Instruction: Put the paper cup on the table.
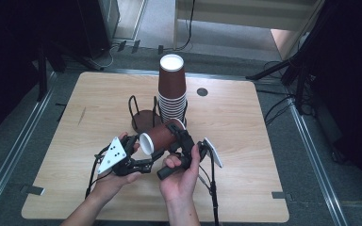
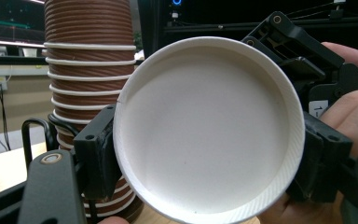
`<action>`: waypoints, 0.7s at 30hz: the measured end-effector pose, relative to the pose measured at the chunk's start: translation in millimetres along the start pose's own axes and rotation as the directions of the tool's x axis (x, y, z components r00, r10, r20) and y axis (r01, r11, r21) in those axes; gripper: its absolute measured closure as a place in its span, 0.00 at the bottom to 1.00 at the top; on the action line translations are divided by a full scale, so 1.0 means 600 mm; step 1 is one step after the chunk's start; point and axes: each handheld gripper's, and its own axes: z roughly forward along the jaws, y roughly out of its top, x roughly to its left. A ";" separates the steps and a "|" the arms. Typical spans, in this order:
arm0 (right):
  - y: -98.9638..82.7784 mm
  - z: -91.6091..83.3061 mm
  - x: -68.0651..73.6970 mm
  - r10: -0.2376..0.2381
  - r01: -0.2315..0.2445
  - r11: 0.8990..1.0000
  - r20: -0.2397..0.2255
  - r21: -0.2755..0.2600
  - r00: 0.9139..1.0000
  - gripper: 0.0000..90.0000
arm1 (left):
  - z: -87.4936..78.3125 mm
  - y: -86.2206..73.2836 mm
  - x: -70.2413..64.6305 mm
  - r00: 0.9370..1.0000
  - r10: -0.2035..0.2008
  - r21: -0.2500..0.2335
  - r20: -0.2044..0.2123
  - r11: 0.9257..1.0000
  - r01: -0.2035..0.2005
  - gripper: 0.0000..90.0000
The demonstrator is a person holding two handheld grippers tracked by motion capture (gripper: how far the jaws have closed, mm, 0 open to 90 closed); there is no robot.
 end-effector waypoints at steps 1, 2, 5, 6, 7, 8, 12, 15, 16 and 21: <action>0.000 0.001 -0.001 0.006 -0.006 1.000 0.001 0.005 1.000 0.10 | -0.001 0.000 0.000 1.000 -0.005 0.005 -0.003 1.000 0.005 0.25; 0.000 0.001 -0.001 0.006 -0.006 1.000 0.001 0.005 1.000 0.10 | -0.001 0.001 0.000 1.000 -0.007 0.007 -0.009 1.000 0.007 0.25; -0.001 0.004 -0.002 0.007 -0.007 1.000 -0.011 0.014 1.000 0.11 | -0.005 0.005 -0.002 1.000 -0.009 0.012 -0.023 1.000 0.009 0.25; -0.001 0.005 -0.003 0.001 -0.001 1.000 -0.016 0.024 1.000 0.11 | -0.006 0.007 -0.003 0.999 -0.019 0.008 -0.027 1.000 0.019 0.24; -0.002 0.006 -0.003 0.004 -0.003 1.000 -0.027 0.024 1.000 0.12 | -0.007 0.009 -0.003 0.999 -0.038 0.015 -0.031 0.999 0.039 0.24; -0.002 0.006 -0.002 -0.001 0.002 1.000 -0.035 0.022 0.999 0.12 | -0.006 0.010 -0.002 0.998 -0.057 0.019 -0.024 0.998 0.057 0.20; 0.002 0.003 0.003 -0.018 0.020 1.000 -0.053 0.024 0.998 0.12 | -0.013 0.016 -0.002 0.995 -0.087 0.009 -0.050 0.996 0.088 0.09; 0.005 0.001 0.005 -0.038 0.039 0.999 -0.058 0.009 0.998 0.12 | -0.018 0.019 0.002 0.992 -0.123 0.003 -0.032 0.992 0.123 0.00; 0.007 -0.001 0.007 -0.044 0.044 0.999 -0.063 0.008 0.997 0.13 | -0.018 0.019 0.002 0.992 -0.122 0.006 -0.034 0.993 0.122 0.00; 0.013 -0.008 0.016 -0.083 0.080 0.996 -0.065 -0.038 0.994 0.13 | -0.020 0.019 0.001 0.992 -0.127 0.015 -0.024 0.992 0.127 0.00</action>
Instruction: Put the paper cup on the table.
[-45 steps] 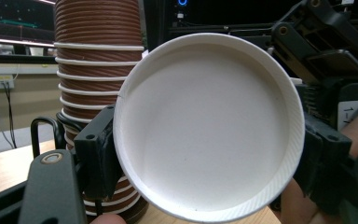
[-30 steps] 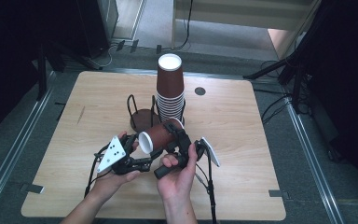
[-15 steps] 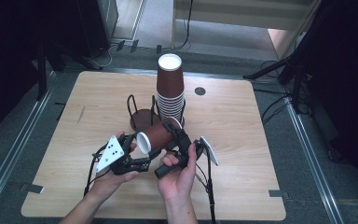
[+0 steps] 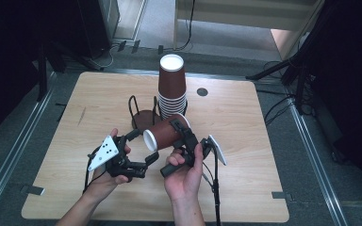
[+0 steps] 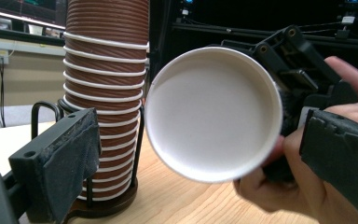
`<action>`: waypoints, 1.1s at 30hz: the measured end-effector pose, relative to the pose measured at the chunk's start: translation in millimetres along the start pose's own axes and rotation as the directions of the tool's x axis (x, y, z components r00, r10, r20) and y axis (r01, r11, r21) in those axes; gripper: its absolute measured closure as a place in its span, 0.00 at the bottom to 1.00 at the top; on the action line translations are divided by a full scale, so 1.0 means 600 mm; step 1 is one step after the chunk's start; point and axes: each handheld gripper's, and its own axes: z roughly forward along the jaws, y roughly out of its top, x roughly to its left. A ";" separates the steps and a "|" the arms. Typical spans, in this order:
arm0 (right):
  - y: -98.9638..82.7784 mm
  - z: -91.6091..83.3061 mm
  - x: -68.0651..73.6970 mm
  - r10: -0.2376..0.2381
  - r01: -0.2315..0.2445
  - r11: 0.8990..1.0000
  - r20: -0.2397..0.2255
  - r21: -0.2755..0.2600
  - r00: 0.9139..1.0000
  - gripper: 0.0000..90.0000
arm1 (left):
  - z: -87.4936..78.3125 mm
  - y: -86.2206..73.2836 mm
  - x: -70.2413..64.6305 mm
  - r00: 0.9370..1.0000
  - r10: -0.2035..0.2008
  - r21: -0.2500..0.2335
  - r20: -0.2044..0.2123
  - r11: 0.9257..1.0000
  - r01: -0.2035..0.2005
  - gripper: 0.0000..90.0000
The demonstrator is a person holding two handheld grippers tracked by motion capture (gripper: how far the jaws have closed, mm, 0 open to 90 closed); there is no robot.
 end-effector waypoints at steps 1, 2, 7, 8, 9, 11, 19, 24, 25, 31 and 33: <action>0.002 -0.005 0.007 -0.034 0.033 0.999 -0.010 -0.026 0.999 0.13 | 0.000 0.000 0.000 1.000 -0.002 0.002 -0.002 1.000 0.002 0.00; 0.002 -0.005 0.007 -0.034 0.033 0.999 -0.010 -0.026 0.999 0.13 | 0.000 0.000 0.000 1.000 -0.004 0.002 -0.001 1.000 0.004 0.00; 0.010 -0.013 0.013 -0.099 0.098 0.993 -0.003 -0.062 0.995 0.13 | -0.003 -0.001 0.003 1.000 -0.006 0.020 -0.011 1.000 0.006 0.00; 0.011 -0.014 0.014 -0.107 0.107 0.992 0.005 -0.067 0.994 0.13 | -0.004 -0.001 0.003 1.000 -0.006 0.022 -0.013 1.000 0.006 0.00; 0.014 -0.016 0.014 -0.122 0.123 0.989 0.009 -0.080 0.992 0.13 | -0.005 -0.001 0.004 1.000 -0.006 0.023 -0.014 1.000 0.006 0.00; 0.017 -0.019 0.016 -0.160 0.159 0.981 0.006 -0.111 0.987 0.13 | -0.007 -0.001 0.005 1.000 -0.010 0.024 -0.019 1.000 0.011 0.00; 0.025 -0.028 0.030 -0.315 0.322 0.933 0.064 -0.159 0.947 0.13 | -0.023 -0.008 0.017 0.998 -0.012 0.041 -0.057 0.999 0.014 0.00; 0.031 -0.031 0.029 -0.395 0.411 0.894 0.121 -0.180 0.911 0.13 | -0.037 -0.012 0.032 0.994 -0.015 0.054 -0.107 0.998 0.021 0.00; 0.033 -0.032 0.028 -0.402 0.422 0.889 0.136 -0.179 0.905 0.13 | -0.039 -0.012 0.034 0.993 -0.017 0.054 -0.114 0.998 0.023 0.00; 0.042 -0.035 0.025 -0.486 0.519 0.835 0.196 -0.184 0.852 0.13 | -0.060 -0.022 0.047 0.988 -0.014 0.070 -0.152 0.997 0.025 0.00; 0.044 -0.035 0.024 -0.524 0.561 0.807 0.213 -0.184 0.825 0.13 | -0.067 -0.026 0.053 0.986 -0.012 0.077 -0.168 0.997 0.026 0.00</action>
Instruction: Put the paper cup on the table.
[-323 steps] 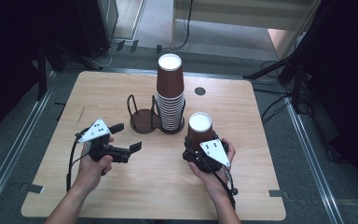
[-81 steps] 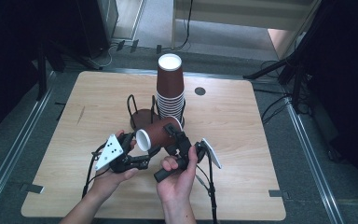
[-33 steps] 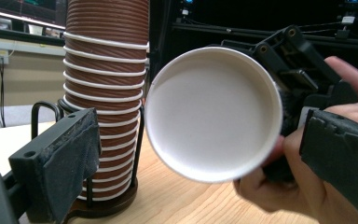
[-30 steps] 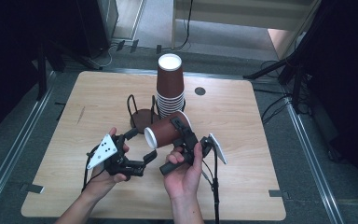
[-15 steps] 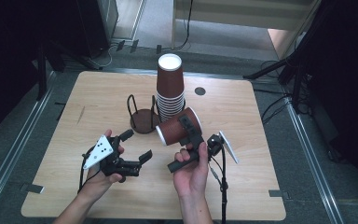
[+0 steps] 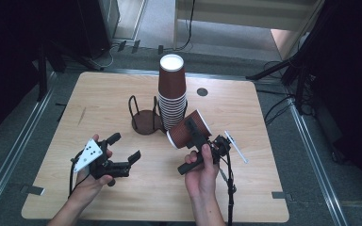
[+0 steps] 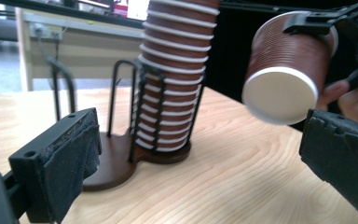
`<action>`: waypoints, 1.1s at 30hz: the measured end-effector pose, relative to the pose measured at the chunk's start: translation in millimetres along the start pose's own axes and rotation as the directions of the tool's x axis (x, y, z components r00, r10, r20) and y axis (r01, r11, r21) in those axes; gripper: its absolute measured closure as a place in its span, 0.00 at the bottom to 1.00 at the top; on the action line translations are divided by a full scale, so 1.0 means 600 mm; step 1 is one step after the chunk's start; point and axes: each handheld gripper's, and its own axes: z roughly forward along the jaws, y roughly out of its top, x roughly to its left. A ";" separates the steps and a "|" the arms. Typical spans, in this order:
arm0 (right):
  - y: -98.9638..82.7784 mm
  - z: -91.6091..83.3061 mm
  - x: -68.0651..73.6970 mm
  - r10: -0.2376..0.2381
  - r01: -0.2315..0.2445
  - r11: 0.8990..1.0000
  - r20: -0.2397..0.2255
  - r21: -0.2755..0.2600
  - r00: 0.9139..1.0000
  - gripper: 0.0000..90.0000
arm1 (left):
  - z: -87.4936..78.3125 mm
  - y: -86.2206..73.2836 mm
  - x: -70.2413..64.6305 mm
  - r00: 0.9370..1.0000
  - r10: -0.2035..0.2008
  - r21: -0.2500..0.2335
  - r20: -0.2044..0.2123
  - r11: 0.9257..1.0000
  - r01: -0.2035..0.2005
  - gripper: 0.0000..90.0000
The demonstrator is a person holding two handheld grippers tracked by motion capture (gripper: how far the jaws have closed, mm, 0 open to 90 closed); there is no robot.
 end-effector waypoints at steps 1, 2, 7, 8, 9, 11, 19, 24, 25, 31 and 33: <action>0.001 0.000 0.000 -0.018 0.018 1.000 0.001 -0.004 1.000 0.13 | -0.003 -0.002 0.003 1.000 -0.005 0.001 -0.007 1.000 0.005 0.00; 0.002 0.000 -0.001 -0.039 0.039 0.999 0.005 -0.007 0.999 0.13 | -0.008 -0.004 0.008 1.000 -0.005 0.004 -0.015 1.000 0.006 0.00; 0.008 -0.001 -0.003 -0.142 0.143 0.989 0.029 -0.025 0.989 0.13 | -0.025 -0.013 0.023 0.999 -0.009 0.014 -0.047 1.000 0.010 0.00; 0.009 -0.001 -0.003 -0.159 0.160 0.987 0.035 -0.029 0.987 0.13 | -0.028 -0.014 0.026 0.999 -0.011 0.014 -0.051 1.000 0.012 0.00; 0.010 -0.002 -0.004 -0.172 0.173 0.985 0.040 -0.028 0.984 0.13 | -0.032 -0.016 0.029 0.998 -0.012 0.014 -0.059 1.000 0.013 0.00; 0.012 -0.001 -0.004 -0.199 0.200 0.979 0.047 -0.033 0.979 0.13 | -0.039 -0.017 0.036 0.997 -0.015 0.015 -0.072 1.000 0.016 0.00; 0.022 -0.003 -0.004 -0.329 0.334 0.941 0.076 -0.052 0.941 0.13 | -0.063 -0.020 0.051 0.994 -0.021 0.010 -0.109 1.000 0.022 0.00; 0.034 0.000 -0.013 -0.378 0.387 0.919 0.114 -0.069 0.919 0.13 | -0.076 -0.023 0.064 0.991 -0.022 0.016 -0.132 1.000 0.024 0.00; 0.035 0.001 -0.014 -0.382 0.391 0.917 0.120 -0.072 0.917 0.13 | -0.079 -0.025 0.067 0.990 -0.024 0.016 -0.137 1.000 0.026 0.00; 0.045 0.005 -0.020 -0.478 0.497 0.862 0.167 -0.098 0.862 0.13 | -0.092 -0.033 0.085 0.985 -0.023 0.032 -0.169 0.999 0.028 0.00; 0.046 0.006 -0.022 -0.494 0.515 0.851 0.175 -0.101 0.852 0.13 | -0.097 -0.035 0.089 0.984 -0.025 0.034 -0.176 0.999 0.031 0.00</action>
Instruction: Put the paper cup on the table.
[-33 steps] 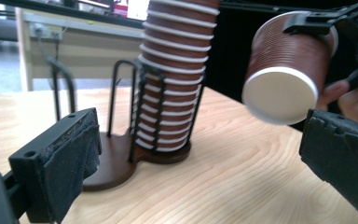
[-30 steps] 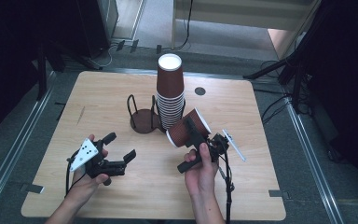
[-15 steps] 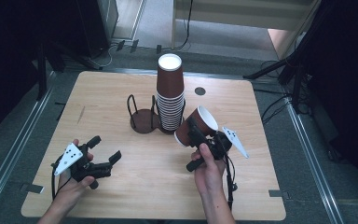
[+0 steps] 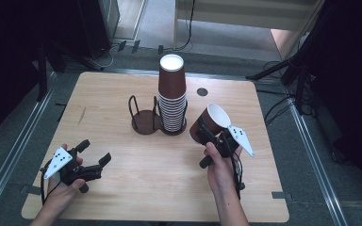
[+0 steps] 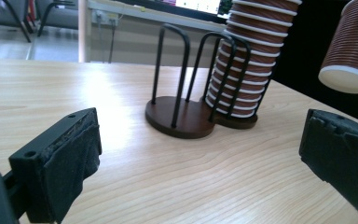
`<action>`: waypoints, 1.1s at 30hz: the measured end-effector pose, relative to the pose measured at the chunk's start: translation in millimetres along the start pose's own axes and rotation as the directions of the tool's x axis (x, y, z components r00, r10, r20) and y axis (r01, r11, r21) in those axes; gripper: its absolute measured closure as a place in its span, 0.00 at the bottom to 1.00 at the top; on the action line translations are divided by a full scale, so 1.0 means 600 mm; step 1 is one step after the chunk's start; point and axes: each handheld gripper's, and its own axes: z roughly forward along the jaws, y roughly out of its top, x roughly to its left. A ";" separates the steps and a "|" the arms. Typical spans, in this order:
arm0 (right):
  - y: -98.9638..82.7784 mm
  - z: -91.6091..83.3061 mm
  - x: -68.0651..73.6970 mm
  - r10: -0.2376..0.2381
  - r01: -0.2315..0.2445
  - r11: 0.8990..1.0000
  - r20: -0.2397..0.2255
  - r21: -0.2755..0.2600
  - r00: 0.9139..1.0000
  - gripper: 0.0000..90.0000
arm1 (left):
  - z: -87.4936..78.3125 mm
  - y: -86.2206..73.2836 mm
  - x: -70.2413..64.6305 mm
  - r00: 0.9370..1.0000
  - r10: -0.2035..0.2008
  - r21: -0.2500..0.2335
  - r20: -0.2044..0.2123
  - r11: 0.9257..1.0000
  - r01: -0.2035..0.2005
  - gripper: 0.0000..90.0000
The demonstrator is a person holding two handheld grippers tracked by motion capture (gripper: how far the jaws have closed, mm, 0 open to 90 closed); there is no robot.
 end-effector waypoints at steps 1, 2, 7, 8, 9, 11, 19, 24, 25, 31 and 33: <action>0.000 0.002 -0.002 -0.019 0.019 1.000 0.002 -0.009 1.000 0.13 | -0.002 0.000 0.003 1.000 0.003 0.001 -0.007 1.000 -0.003 0.00; 0.001 0.003 -0.003 -0.027 0.027 1.000 0.010 -0.011 1.000 0.13 | -0.003 -0.001 0.005 1.000 0.001 0.001 -0.009 1.000 -0.001 0.00; 0.002 0.013 -0.013 -0.098 0.099 0.995 0.039 -0.032 0.994 0.13 | -0.012 -0.005 0.018 0.999 0.001 0.005 -0.033 1.000 -0.001 0.00; 0.003 0.016 -0.016 -0.109 0.111 0.993 0.046 -0.035 0.993 0.13 | -0.013 -0.006 0.021 0.999 0.003 0.008 -0.038 1.000 -0.002 0.00; 0.005 0.017 -0.019 -0.121 0.123 0.991 0.052 -0.042 0.991 0.13 | -0.015 -0.007 0.024 0.999 0.005 0.009 -0.041 1.000 -0.005 0.00; 0.007 0.022 -0.024 -0.145 0.148 0.988 0.062 -0.048 0.987 0.13 | -0.019 -0.008 0.029 0.999 0.008 0.012 -0.050 1.000 -0.007 0.00; 0.006 0.037 -0.035 -0.256 0.261 0.963 0.083 -0.064 0.963 0.13 | -0.033 -0.011 0.046 0.997 0.004 0.014 -0.079 1.000 -0.003 0.00; 0.010 0.047 -0.040 -0.297 0.302 0.952 0.091 -0.050 0.951 0.13 | -0.043 -0.015 0.058 0.995 -0.007 0.006 -0.099 1.000 0.007 0.00; 0.010 0.049 -0.041 -0.302 0.307 0.950 0.091 -0.049 0.949 0.13 | -0.045 -0.015 0.060 0.995 -0.009 0.008 -0.103 1.000 0.010 0.00; 0.011 0.072 -0.058 -0.308 0.317 0.947 0.135 -0.054 0.942 0.12 | -0.051 -0.016 0.072 0.990 -0.025 -0.001 -0.135 1.000 0.025 0.00; 0.009 0.082 -0.065 -0.315 0.326 0.944 0.145 -0.057 0.938 0.12 | -0.052 -0.017 0.073 0.990 -0.016 0.000 -0.140 1.000 0.016 0.00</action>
